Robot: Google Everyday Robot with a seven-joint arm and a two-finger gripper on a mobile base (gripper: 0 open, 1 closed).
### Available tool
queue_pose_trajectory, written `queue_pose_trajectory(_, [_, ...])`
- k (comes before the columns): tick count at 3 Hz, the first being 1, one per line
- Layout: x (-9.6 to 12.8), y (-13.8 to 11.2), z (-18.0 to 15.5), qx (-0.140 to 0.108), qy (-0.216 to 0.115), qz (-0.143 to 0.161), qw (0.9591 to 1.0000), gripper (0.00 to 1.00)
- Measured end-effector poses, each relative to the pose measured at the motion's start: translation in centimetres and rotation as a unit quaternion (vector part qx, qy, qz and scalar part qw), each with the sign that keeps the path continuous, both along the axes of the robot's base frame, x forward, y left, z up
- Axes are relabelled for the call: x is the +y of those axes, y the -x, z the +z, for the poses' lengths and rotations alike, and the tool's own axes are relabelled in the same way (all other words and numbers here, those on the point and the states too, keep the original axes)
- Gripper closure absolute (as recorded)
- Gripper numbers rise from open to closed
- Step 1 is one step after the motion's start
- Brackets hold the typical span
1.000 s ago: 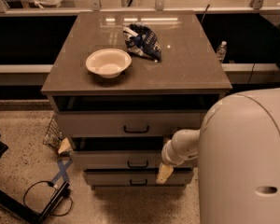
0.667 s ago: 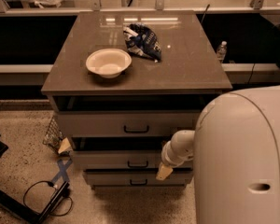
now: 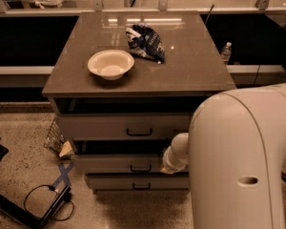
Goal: Open middle drawer
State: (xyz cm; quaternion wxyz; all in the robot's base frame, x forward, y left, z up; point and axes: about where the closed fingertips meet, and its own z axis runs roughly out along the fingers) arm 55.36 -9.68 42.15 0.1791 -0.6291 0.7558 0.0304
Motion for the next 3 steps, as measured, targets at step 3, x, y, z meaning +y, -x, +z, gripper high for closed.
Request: queue_pose_trajectory(3, [-0.06,0.3,0.61,0.004,-0.001,-0.003,1.0,1.0])
